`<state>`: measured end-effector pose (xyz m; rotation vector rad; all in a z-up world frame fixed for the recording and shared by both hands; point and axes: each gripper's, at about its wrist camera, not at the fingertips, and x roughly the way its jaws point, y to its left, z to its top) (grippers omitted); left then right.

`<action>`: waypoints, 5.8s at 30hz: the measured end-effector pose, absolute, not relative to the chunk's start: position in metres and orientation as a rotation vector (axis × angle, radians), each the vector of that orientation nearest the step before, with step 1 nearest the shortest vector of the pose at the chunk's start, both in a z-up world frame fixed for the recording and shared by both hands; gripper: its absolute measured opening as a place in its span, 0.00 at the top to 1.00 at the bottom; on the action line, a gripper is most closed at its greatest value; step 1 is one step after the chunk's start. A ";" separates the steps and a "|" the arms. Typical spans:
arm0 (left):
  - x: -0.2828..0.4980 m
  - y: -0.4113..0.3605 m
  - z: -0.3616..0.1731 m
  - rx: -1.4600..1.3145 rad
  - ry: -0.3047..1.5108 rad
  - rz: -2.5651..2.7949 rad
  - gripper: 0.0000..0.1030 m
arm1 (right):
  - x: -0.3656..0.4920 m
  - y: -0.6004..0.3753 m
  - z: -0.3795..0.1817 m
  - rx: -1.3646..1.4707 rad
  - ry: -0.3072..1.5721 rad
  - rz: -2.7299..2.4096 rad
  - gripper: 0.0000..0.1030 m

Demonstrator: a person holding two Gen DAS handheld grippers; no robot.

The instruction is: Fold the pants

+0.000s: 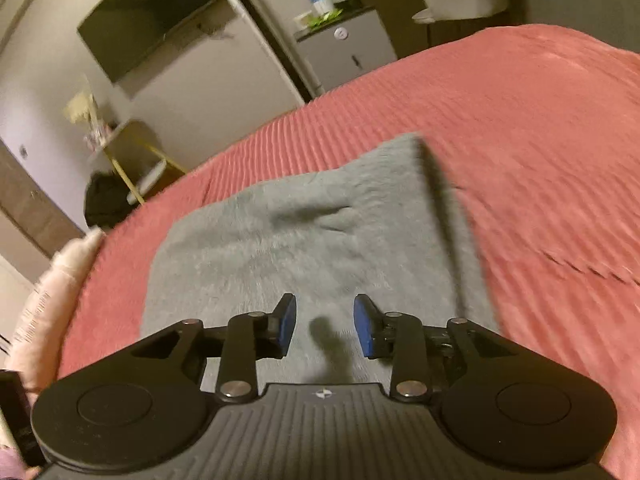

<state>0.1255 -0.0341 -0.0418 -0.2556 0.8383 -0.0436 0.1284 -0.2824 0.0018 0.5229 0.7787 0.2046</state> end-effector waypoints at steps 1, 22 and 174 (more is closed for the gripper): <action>0.125 -0.032 -0.041 -0.282 0.837 -0.041 0.00 | 0.120 -0.289 0.005 0.558 0.765 0.185 0.67; 0.125 -0.030 -0.038 -0.392 0.825 -0.044 0.00 | 0.136 -0.343 -0.050 0.770 0.870 0.153 0.11; 0.204 -0.124 -0.039 -0.209 0.849 0.110 0.02 | 0.189 -0.278 -0.065 1.029 0.760 0.329 0.05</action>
